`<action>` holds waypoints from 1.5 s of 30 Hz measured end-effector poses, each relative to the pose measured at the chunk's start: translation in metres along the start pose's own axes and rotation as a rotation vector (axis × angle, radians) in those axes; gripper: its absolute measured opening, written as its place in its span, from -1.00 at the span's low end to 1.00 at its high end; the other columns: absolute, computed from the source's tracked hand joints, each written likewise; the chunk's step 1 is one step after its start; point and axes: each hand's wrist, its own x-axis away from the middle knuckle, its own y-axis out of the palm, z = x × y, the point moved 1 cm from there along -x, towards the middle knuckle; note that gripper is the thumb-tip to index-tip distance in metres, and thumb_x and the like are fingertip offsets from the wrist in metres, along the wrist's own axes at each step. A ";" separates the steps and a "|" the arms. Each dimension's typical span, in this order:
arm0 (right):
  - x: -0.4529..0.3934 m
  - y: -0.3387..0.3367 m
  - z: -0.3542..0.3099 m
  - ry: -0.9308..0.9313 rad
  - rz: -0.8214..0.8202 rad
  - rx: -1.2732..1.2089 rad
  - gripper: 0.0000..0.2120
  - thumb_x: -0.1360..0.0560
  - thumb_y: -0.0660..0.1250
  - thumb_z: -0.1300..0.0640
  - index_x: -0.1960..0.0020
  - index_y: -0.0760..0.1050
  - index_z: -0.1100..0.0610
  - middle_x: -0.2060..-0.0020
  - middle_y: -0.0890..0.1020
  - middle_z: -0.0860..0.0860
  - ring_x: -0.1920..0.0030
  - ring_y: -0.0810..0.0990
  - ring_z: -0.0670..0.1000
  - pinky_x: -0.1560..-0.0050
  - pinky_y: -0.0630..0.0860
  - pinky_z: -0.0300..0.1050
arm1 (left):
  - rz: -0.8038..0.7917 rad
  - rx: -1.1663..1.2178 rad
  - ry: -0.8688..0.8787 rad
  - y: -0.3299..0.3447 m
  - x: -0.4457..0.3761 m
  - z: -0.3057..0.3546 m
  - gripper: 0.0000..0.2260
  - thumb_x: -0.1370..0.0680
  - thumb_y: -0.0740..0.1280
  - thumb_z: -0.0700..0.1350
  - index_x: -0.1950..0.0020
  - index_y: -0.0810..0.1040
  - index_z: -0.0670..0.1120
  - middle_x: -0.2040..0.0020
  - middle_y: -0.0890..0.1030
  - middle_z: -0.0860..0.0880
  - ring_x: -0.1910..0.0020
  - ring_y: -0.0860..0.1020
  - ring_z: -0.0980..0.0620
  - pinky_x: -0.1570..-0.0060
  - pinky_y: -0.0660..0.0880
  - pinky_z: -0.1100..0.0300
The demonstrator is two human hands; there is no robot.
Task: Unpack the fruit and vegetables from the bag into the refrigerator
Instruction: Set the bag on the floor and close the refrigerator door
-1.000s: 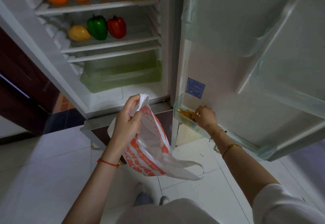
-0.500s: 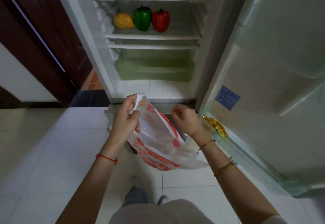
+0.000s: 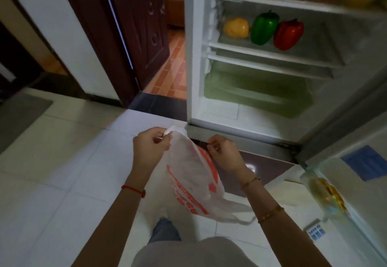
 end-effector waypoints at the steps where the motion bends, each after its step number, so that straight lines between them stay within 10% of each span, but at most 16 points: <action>1: -0.008 0.009 -0.010 0.005 0.006 -0.010 -0.89 -0.54 0.32 0.15 -0.02 0.57 0.16 0.04 0.66 0.08 0.08 0.63 0.06 -0.01 0.58 -0.03 | -0.014 -0.022 0.003 -0.007 -0.010 -0.004 -0.96 -0.51 0.42 -0.12 0.14 0.63 -0.01 0.26 0.66 0.05 0.26 0.66 0.01 0.12 0.64 0.06; 14: -0.082 0.085 -0.067 0.103 0.157 -0.023 -0.83 -0.54 0.34 0.17 -0.10 0.58 0.18 0.03 0.64 0.07 0.05 0.56 -0.02 0.05 0.50 -0.24 | -0.314 -0.204 0.036 -0.024 -0.147 -0.097 -0.93 -0.50 0.40 -0.13 0.06 0.68 -0.05 0.22 0.65 0.06 0.23 0.57 0.13 0.24 0.41 0.42; 37: -0.131 0.170 0.041 0.136 0.212 0.086 -0.76 -0.55 0.34 0.10 -0.17 0.53 0.16 -0.08 0.59 0.07 -0.08 0.56 0.05 -0.06 0.58 -0.05 | -0.476 -0.308 0.042 0.107 -0.246 -0.260 -0.88 -0.54 0.30 0.03 0.01 0.62 0.17 0.13 0.63 0.05 0.14 0.58 0.02 -0.01 0.59 0.03; 45: -0.121 0.156 0.040 0.184 0.217 0.080 -0.76 -0.55 0.35 0.09 -0.18 0.54 0.16 -0.08 0.60 0.06 -0.09 0.56 0.05 -0.08 0.53 -0.16 | -0.491 -0.258 0.004 0.114 -0.239 -0.244 -0.84 -0.56 0.36 -0.16 -0.12 0.62 -0.06 -0.11 0.64 -0.06 -0.05 0.57 -0.03 -0.07 0.50 0.19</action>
